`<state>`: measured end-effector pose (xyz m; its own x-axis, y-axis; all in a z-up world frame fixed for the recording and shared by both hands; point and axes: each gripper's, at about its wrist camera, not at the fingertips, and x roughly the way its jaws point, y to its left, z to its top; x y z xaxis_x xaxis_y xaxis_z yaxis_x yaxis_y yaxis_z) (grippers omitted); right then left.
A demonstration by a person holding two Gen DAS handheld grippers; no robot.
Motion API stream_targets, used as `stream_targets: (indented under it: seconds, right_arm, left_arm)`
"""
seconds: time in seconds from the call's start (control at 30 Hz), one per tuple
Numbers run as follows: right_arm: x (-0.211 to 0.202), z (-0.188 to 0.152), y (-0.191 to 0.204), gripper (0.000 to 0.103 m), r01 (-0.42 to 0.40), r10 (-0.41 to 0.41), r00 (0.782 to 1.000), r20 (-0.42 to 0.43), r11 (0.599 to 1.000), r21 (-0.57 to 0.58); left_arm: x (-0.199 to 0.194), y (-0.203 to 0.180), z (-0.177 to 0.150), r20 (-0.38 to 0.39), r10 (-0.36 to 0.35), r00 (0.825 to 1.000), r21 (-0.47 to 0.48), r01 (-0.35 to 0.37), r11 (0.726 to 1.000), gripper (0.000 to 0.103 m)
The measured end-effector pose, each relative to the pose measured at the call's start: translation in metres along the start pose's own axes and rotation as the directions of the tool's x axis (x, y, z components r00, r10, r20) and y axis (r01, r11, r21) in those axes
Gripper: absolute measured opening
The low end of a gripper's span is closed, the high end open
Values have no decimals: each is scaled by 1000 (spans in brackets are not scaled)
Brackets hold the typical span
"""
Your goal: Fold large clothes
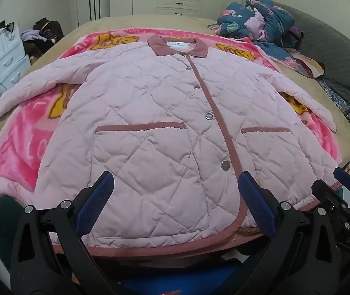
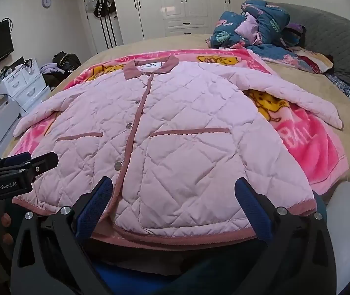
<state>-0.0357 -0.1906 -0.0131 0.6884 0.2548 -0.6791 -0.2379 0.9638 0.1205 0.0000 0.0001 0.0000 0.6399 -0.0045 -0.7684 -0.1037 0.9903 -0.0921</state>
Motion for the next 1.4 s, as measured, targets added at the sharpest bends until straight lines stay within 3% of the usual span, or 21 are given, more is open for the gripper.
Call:
stream_targets:
  seconds: [1.4]
  right_arm:
    - [-1, 3, 5, 99, 5, -5, 1000, 0, 1000, -19]
  left_arm:
    - [0, 0, 0, -5, -8, 1000, -7, 7, 1000, 95]
